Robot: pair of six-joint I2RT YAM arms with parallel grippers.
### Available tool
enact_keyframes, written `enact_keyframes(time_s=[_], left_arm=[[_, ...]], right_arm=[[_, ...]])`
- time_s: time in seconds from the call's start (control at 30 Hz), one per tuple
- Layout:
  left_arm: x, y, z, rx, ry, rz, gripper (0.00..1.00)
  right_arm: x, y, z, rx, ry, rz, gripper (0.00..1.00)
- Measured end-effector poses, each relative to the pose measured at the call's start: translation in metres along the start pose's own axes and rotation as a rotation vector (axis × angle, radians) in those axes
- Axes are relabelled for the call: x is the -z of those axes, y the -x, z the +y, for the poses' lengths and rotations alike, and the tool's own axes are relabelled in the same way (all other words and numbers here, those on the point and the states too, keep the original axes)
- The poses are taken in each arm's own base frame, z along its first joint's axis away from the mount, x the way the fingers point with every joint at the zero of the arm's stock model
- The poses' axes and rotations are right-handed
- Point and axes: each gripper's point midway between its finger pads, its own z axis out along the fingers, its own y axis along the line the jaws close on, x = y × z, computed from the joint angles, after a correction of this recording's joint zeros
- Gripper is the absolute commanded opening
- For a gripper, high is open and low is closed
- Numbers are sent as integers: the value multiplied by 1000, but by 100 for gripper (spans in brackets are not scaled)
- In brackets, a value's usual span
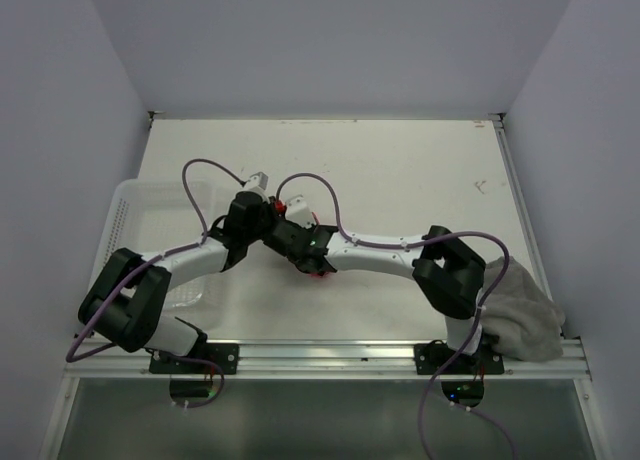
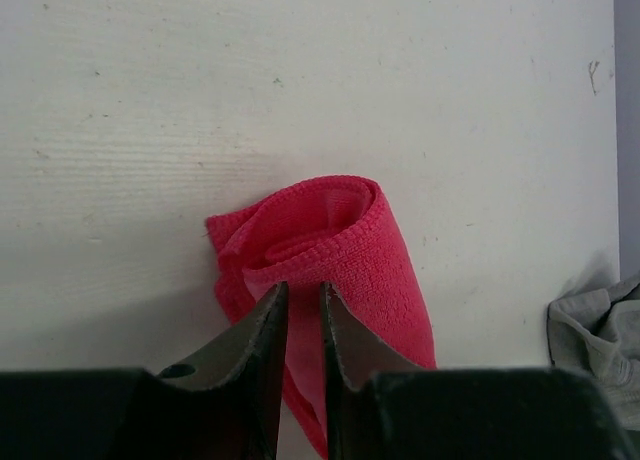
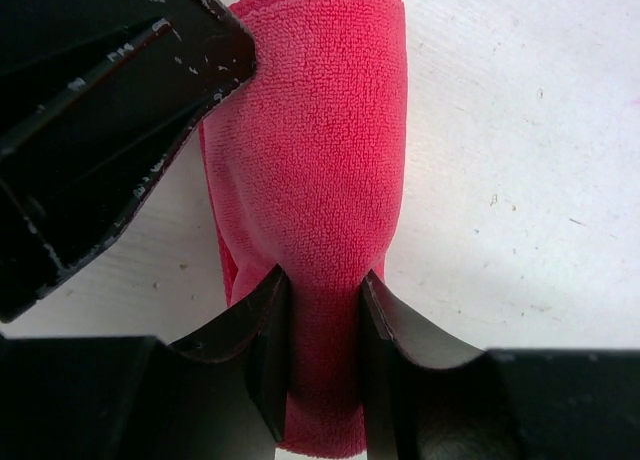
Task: Roll the towels
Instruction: Roll the towel
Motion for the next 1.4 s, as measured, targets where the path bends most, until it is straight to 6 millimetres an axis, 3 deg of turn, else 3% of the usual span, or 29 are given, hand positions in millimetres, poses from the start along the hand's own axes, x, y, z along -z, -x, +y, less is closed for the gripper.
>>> enact_keyframes(time_s=[0.33, 0.53, 0.8, 0.97, 1.17, 1.4], left_arm=[[4, -13, 5, 36, -19, 13, 24], [7, -13, -4, 63, -76, 5, 24], [-11, -30, 6, 110, -81, 40, 25], [-21, -39, 14, 115, -69, 61, 25], [-29, -37, 13, 106, -61, 67, 23], [-34, -35, 15, 104, -41, 70, 19]], right_arm=[[-4, -9, -1, 16, -31, 4, 36], [-10, -14, -3, -41, -8, 2, 36], [-13, -14, -7, -146, 57, 9, 37], [-14, -14, -5, -162, 82, 14, 46], [-14, -13, -4, -175, 110, 28, 66], [-9, -12, -10, -243, 180, 70, 78]])
